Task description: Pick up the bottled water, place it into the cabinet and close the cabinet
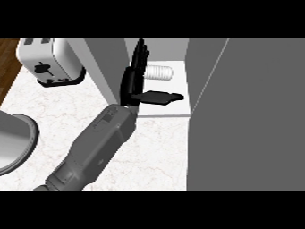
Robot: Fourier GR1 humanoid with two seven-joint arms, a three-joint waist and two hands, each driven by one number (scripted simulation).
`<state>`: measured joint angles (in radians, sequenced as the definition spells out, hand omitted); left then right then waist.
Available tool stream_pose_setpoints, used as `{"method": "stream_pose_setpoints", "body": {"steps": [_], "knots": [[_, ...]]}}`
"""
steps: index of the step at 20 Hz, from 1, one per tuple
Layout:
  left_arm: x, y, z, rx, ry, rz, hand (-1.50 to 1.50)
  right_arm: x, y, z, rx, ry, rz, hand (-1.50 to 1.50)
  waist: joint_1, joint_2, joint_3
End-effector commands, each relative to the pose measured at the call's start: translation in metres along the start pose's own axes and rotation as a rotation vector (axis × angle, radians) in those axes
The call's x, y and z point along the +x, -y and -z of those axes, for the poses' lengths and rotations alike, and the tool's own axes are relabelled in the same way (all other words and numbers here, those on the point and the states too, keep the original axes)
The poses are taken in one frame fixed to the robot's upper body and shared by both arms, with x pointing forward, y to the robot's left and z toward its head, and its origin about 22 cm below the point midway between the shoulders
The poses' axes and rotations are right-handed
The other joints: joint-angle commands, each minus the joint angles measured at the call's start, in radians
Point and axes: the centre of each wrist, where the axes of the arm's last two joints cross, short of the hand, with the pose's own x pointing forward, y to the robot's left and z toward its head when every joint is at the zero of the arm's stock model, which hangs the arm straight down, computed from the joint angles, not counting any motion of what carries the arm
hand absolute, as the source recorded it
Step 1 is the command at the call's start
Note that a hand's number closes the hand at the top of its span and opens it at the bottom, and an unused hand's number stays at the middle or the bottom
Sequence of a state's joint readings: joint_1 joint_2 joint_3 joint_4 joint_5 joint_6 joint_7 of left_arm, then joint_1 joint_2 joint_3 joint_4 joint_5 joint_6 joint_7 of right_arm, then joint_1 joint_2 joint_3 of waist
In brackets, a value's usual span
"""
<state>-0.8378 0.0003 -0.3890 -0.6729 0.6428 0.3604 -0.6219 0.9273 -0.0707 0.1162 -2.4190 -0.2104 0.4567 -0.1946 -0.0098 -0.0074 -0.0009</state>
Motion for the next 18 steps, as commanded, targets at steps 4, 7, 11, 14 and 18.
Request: {"method": "stream_pose_setpoints", "body": {"steps": [4,7,11,14,18], "knots": [[0.0,0.018,-0.061,-0.092,0.016,-0.147,-1.5,0.026,-0.013,-0.003,0.001,0.033,-0.033,-1.5,0.007,-0.005,0.0],[0.014,0.019,-0.074,-0.124,0.041,-0.166,-1.5,0.031,-0.022,0.005,-0.033,0.027,-0.036,-1.5,0.025,-0.003,0.0],[0.03,0.029,-0.097,-0.156,0.037,-0.227,-1.5,0.019,-0.008,0.005,0.053,0.015,-0.092,-1.5,0.023,-0.003,0.001],[0.03,0.006,-0.123,-0.152,0.005,-0.215,1.5,0.032,-0.015,0.004,0.151,-0.001,-0.084,-1.5,0.023,-0.003,0.0],[0.037,-0.02,-0.142,-0.163,-0.045,-0.223,1.5,0.032,-0.006,0.005,0.311,-0.068,-0.155,1.5,0.025,-0.002,0.0]]}}
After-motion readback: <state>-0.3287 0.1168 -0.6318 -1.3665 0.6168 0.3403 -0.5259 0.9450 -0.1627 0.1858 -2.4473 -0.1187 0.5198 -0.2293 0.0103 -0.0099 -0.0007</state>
